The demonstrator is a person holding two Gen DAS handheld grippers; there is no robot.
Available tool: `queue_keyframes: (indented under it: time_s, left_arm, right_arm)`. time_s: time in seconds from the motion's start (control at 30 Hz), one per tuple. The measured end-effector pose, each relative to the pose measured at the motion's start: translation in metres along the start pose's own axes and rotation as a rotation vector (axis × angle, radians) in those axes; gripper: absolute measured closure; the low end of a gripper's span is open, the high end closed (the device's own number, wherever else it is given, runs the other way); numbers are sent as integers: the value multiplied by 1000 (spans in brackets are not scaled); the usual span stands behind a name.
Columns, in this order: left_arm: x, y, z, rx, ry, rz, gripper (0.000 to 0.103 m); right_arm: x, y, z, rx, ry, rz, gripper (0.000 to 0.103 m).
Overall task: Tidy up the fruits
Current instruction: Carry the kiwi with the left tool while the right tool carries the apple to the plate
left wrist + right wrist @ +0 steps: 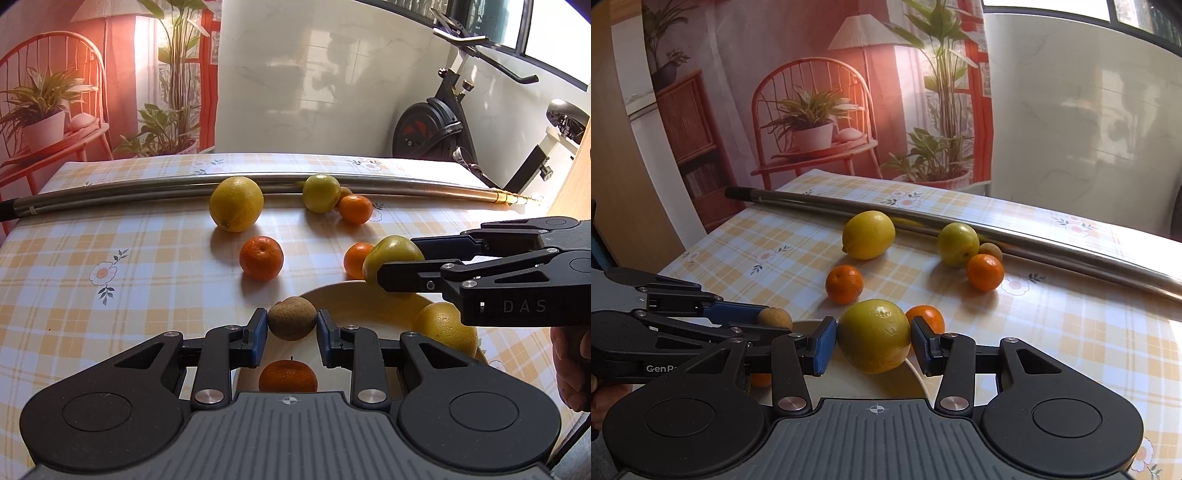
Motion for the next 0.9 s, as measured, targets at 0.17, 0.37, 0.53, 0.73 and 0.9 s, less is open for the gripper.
queue_keyframes:
  time_s: [0.17,0.37,0.53,0.73,0.9]
  left_arm:
    - [-1,5,-2,-9,5,7,73]
    - [2,5,-2,-7,36,17,73]
    - [5,6,-4,-15,46,12,73]
    - [6,8,-6,-27,57,17,73]
    - [8,10,-8,-35,66,24,73]
  right_arm:
    - [-5,8,-4,-41,-10,-6,62]
    - [-6,14,-9,-73,-16,-14,62]
    - [-6,16,-10,-87,-18,-15,62]
    - [-6,19,-13,-97,-4,-17,62]
    - [-3,17,-11,-90,6,-21,62]
Point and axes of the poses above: each gripper's, at about its wrist camera, not at the fingertips, and y roughly the way its jaws point, x to its right, z to its top, the point moved 4 cm from there along y, roughly the way its jaws point, and after that the axes turned 6 degrees about -x, right-handed, at the moved point
